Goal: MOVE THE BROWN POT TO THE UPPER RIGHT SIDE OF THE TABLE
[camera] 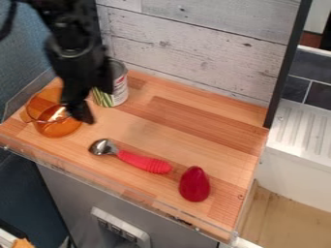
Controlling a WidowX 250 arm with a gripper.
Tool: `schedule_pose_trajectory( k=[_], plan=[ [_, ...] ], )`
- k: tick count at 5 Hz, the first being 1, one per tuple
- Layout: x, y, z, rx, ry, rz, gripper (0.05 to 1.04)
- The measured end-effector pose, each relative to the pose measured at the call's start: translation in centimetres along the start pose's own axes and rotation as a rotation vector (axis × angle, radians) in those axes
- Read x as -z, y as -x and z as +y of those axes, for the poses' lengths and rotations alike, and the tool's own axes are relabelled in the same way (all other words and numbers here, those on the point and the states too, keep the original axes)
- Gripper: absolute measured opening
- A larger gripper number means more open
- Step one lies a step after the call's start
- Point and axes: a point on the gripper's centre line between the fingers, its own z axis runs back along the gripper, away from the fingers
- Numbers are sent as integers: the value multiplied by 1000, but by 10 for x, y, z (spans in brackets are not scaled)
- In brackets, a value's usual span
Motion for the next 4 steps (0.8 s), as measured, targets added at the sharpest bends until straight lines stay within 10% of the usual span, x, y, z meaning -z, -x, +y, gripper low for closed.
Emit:
schedule_pose_trajectory(
  k=[4],
  plan=[
    [23, -71, 20, -259, -66, -124, 1000]
  ],
)
